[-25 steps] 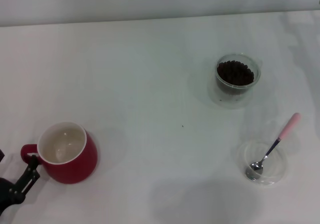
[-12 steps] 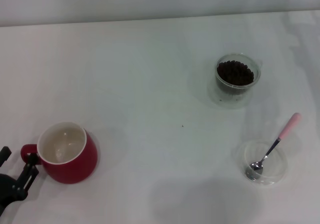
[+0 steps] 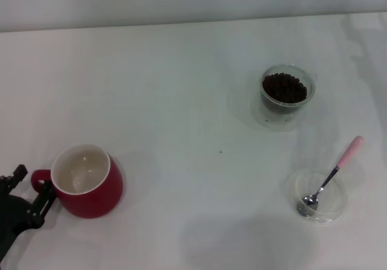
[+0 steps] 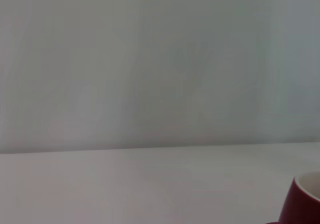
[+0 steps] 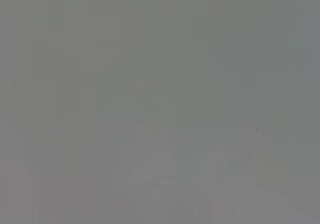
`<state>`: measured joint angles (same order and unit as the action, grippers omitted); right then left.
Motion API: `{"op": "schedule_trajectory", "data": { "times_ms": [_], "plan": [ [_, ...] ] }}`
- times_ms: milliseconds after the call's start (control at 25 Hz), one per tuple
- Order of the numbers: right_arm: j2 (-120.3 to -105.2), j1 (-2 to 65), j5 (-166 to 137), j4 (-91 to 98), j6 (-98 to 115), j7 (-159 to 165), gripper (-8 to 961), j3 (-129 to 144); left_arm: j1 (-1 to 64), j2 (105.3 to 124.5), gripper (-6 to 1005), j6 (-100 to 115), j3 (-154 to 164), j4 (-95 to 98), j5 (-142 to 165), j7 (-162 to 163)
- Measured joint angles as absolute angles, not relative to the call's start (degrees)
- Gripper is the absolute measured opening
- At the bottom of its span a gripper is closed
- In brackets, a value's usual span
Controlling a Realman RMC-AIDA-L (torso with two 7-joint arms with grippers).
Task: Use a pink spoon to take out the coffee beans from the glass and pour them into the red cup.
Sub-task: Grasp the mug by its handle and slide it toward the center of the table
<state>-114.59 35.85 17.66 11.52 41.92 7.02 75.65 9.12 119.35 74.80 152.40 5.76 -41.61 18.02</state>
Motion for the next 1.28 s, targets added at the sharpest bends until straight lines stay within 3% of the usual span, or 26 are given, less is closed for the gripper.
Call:
{"op": "schedule_trajectory", "data": {
  "times_ms": [200,640,1280],
  "plan": [
    [-114.7,35.41,17.66,11.69,41.92,7.03,853,75.27,9.35,119.41,549,74.7,152.41,5.72,-41.13,18.02],
    [-114.88,35.24,17.66,11.86,41.94,7.03,852,75.23,9.58,119.35,152,74.67,152.41,6.14,-40.84,18.01],
    [-115.14,35.48,17.66,11.91,42.01,7.03,850,75.24,13.32,119.62,126,71.88,152.4,8.26,-38.13,13.79]
  ]
}}
